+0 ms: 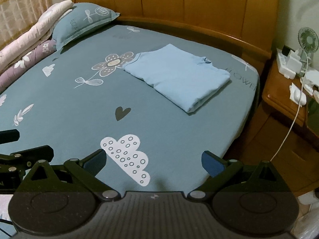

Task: Fold clothes

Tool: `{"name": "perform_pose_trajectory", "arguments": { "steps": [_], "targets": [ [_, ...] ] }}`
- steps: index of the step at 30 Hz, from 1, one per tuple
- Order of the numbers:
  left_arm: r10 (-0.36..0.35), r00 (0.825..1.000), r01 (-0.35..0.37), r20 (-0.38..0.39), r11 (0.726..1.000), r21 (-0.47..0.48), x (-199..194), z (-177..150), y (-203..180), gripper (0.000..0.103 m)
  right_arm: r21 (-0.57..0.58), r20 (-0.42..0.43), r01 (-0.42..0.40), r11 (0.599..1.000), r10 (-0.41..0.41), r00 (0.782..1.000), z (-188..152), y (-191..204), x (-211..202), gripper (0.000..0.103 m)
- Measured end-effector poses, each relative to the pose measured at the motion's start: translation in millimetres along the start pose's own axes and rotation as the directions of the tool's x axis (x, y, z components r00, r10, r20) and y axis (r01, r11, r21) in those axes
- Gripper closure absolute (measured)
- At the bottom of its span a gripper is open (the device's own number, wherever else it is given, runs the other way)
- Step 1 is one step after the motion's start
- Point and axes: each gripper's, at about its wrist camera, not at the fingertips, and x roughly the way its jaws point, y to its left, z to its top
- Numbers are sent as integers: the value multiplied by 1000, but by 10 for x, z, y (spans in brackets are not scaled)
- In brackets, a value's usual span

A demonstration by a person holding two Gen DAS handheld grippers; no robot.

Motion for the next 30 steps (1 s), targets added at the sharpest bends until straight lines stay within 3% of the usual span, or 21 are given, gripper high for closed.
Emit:
{"name": "perform_pose_trajectory", "arguments": {
  "steps": [14, 30],
  "targets": [
    [45, 998, -45, -36, 999, -7, 139, 124, -78, 1, -77, -20, -32, 997, 30, 999, 204, 31, 186, 0],
    [84, 994, -85, -76, 996, -9, 355, 260, -271, 1, -108, -38, -77, 991, 73, 997, 335, -218, 304, 0]
  ]
}}
